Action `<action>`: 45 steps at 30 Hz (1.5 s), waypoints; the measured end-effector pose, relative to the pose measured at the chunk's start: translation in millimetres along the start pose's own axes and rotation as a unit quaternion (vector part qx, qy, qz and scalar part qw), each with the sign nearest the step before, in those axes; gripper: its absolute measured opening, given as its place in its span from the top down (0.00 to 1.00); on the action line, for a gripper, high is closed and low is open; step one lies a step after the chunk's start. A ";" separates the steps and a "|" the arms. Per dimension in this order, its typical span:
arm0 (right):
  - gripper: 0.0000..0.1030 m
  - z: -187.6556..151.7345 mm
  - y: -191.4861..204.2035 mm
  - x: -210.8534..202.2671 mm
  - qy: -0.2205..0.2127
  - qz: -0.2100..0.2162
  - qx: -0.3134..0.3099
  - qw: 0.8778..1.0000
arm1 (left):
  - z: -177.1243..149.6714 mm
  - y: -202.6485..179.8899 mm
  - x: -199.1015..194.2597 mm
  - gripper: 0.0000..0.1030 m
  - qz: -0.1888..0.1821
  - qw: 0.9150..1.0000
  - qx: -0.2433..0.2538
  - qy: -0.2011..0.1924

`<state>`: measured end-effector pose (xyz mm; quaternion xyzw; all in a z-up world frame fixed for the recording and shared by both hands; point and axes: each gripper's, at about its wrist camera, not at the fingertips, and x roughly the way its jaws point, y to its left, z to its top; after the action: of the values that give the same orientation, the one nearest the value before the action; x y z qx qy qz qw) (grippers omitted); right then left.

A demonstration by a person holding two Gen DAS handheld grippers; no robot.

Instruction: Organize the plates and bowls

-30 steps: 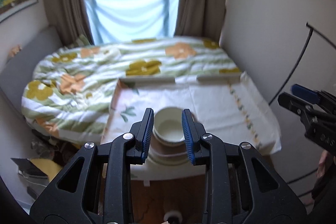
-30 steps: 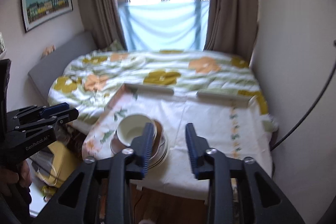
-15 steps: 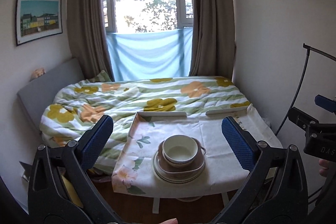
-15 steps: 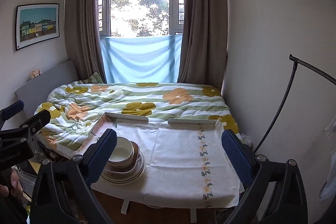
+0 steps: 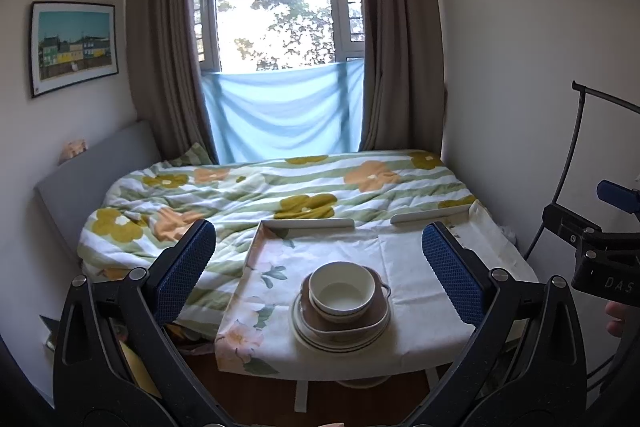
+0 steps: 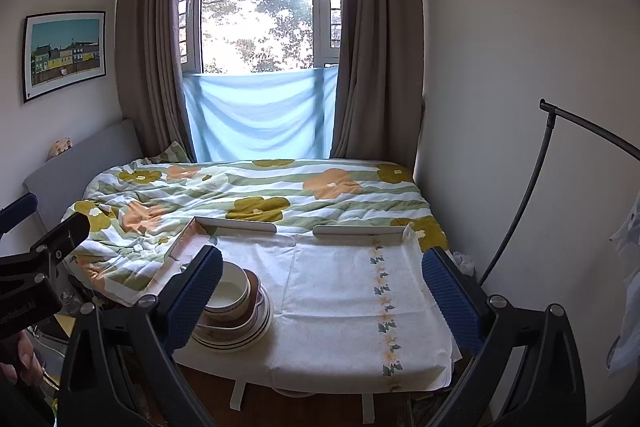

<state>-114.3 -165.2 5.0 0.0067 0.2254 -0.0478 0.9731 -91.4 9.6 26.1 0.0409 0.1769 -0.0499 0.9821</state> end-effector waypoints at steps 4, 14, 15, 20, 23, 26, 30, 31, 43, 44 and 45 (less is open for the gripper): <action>0.04 0.7 -0.5 0.3 -0.001 -0.001 0.002 1.000 | 0.6 -0.1 -0.2 0.00 0.001 1.000 0.002 -0.001; 0.04 4.3 -1.8 1.7 -0.001 -0.003 0.004 1.000 | 3.2 -0.9 1.2 0.00 0.000 1.000 0.003 -0.002; 0.04 5.5 -2.0 2.5 0.000 -0.003 0.004 1.000 | 3.2 -1.0 1.2 0.00 -0.001 1.000 0.003 -0.002; 0.04 6.6 -2.5 3.5 0.000 -0.004 0.004 1.000 | 3.8 -0.4 2.8 0.00 0.001 1.000 0.004 -0.003; 0.04 8.7 -3.1 6.7 0.002 -0.007 0.006 1.000 | 2.7 0.5 3.9 0.00 0.001 1.000 0.004 -0.003; 0.04 9.6 -3.0 8.5 0.003 -0.008 0.008 1.000 | 2.9 1.8 4.6 0.00 0.003 1.000 0.003 -0.002; 0.04 9.1 -2.0 8.5 0.004 -0.009 0.008 1.000 | 2.7 2.4 5.3 0.00 0.006 1.000 0.004 -0.001; 0.04 8.8 -2.2 8.4 0.004 -0.009 0.008 1.000 | 2.0 2.6 5.2 0.00 0.007 1.000 0.005 -0.001; 0.04 4.8 -1.9 8.9 0.006 -0.010 0.008 1.000 | 3.2 11.9 0.2 0.00 0.015 1.000 -0.009 -0.015; 0.04 4.9 -1.8 8.9 0.006 -0.010 0.008 1.000 | 3.1 12.8 0.0 0.00 0.017 1.000 -0.010 -0.016; 0.04 5.0 -1.7 9.1 0.007 -0.009 0.008 1.000 | 2.9 13.3 0.1 0.00 0.019 1.000 -0.011 -0.015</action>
<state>-104.2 -167.9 5.5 0.0124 0.2315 -0.0586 0.9710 -88.8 22.5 29.6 0.0326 0.1619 -0.0297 0.9858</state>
